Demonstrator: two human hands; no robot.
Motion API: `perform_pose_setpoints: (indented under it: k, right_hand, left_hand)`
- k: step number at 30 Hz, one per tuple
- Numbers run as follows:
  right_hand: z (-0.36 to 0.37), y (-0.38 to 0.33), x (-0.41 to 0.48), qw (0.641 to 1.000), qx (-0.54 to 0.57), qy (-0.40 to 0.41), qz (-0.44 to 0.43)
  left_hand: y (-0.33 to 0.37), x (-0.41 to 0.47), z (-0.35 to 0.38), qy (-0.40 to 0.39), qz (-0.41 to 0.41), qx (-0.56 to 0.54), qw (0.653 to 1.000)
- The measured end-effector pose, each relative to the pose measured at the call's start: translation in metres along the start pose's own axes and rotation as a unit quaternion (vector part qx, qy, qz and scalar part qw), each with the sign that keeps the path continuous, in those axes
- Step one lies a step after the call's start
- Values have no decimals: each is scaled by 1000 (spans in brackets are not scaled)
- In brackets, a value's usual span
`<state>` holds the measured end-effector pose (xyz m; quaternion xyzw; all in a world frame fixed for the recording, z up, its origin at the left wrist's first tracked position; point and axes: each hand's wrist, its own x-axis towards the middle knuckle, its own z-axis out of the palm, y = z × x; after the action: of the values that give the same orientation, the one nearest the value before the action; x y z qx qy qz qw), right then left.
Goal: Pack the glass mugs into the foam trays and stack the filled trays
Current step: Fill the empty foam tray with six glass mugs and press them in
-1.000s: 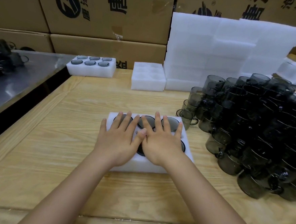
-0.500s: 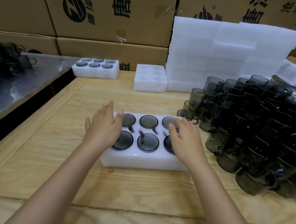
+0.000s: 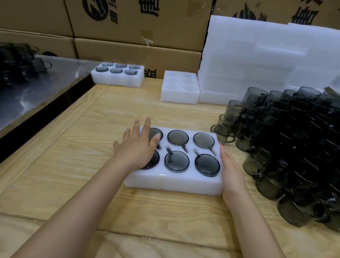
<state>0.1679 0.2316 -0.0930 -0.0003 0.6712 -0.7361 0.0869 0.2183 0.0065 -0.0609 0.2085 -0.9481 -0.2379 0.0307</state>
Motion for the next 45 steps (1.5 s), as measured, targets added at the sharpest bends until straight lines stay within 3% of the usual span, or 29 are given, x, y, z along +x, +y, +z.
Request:
perform_pose_setpoints:
  k: [2,5,11,16,17,19,20,21,22,24,26,29,33,39,45]
  right_hand:
    - [-1,2,-1,1000,28,1,5]
    - [1,2,-1,999,49,18,1]
    - [15,2,-1,994,43,100,-20]
    - [31,-1,2,984,7,173,-40]
    - [36,0,4,981,5,189,-43]
    - [50,2,10,974,-2,221,-57]
    - [58,2,13,971,-6,231,-63]
    - [68,2,16,970,-8,235,-67]
    - [76,3,19,971,-3,230,-68]
    - [87,6,28,978,18,197,-63]
    - [90,9,34,984,41,160,-65]
    - [90,14,40,986,20,143,-89]
    - [92,18,38,986,-22,119,-117]
    - [93,20,34,984,-99,74,-126]
    - [95,23,32,974,-160,39,-153]
  left_hand:
    - [-7,-2,-3,7,5,-197,980]
    - [-27,-11,0,-36,-21,-413,910]
    - [-40,-6,-3,-92,37,-454,885]
    - [-37,3,-20,-102,40,-403,909]
    - [-34,5,-25,-69,41,-341,937]
    - [-20,1,-29,77,60,-182,978]
    - [-8,-5,-26,147,93,-144,974]
    - [6,-14,-20,164,132,-118,970]
    - [17,-22,-10,141,173,-76,972]
    - [25,-32,17,86,237,120,960]
    - [15,-24,27,107,272,229,929]
    - [0,7,24,153,276,213,925]
    - [-26,67,11,153,226,228,935]
    - [-82,168,-23,148,180,263,936]
    - [-121,240,-56,99,113,234,961]
